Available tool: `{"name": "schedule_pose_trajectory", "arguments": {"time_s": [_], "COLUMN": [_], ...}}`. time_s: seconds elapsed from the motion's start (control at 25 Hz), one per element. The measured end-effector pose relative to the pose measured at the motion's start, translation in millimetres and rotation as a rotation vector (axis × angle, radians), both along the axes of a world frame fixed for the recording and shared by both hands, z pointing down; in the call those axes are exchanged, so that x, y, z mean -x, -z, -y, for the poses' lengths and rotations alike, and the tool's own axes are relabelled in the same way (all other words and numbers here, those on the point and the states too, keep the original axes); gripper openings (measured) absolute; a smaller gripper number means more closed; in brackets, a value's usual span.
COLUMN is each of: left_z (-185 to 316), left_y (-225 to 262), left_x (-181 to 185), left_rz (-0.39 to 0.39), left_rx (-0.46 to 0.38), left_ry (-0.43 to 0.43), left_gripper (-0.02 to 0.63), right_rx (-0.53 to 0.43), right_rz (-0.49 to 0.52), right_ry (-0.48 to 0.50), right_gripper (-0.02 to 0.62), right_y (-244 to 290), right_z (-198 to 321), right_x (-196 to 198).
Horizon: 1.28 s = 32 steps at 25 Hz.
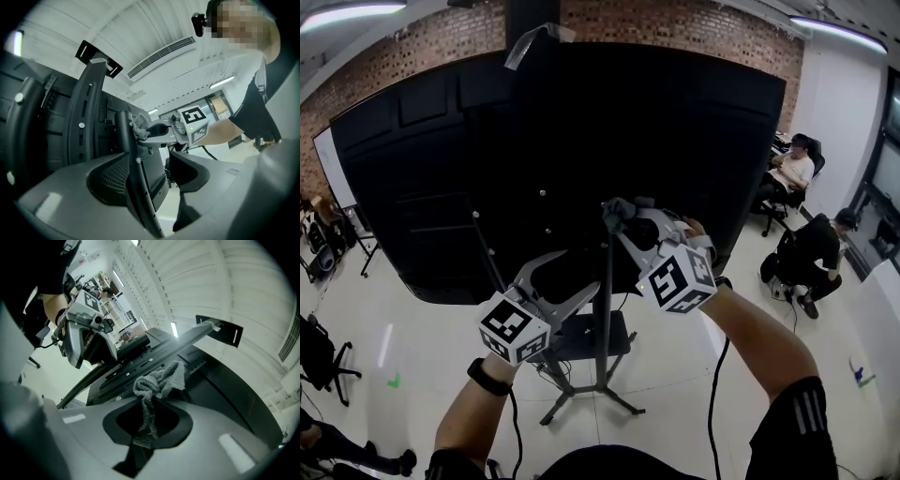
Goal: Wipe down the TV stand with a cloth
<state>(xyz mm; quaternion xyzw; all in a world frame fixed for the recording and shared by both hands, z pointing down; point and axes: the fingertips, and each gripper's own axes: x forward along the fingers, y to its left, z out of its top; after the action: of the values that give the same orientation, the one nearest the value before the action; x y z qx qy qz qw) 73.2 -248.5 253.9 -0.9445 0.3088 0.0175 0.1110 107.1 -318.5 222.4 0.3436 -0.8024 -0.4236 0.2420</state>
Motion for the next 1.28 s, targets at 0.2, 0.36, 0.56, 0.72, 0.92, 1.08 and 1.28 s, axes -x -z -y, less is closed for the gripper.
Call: {"name": "schedule_pose_trajectory", "arguments": {"time_s": [0.2, 0.36, 0.56, 0.72, 0.92, 1.08, 1.28], "left_z": [-1, -3, -3, -1, 0, -2, 1], "left_y": [-6, -10, -21, -30, -39, -48, -68], "left_x": [-1, 0, 2, 4, 3, 4, 7], "left_rz": [0.002, -0.005, -0.005, -0.006, -0.010, -0.014, -0.004], "left_rx": [0.014, 0.018, 0.039, 0.060, 0.081, 0.095, 0.122], "left_ry": [0.005, 0.005, 0.009, 0.015, 0.007, 0.000, 0.008], "left_gripper": [0.293, 0.293, 0.291, 0.292, 0.292, 0.291, 0.291], "right_rx": [-0.078, -0.056, -0.021, -0.037, -0.078, -0.083, -0.065], "right_rz": [-0.105, -0.132, -0.107, -0.078, -0.129, -0.196, -0.236], "right_ry": [0.021, 0.029, 0.017, 0.004, -0.004, 0.002, 0.008], "right_gripper": [0.035, 0.035, 0.035, 0.035, 0.035, 0.035, 0.035], "right_y": [-18, -30, -51, -60, -83, -103, -125], "right_z": [-12, -13, -9, -10, -11, -16, -19], "right_x": [15, 17, 9, 7, 10, 18, 27]}}
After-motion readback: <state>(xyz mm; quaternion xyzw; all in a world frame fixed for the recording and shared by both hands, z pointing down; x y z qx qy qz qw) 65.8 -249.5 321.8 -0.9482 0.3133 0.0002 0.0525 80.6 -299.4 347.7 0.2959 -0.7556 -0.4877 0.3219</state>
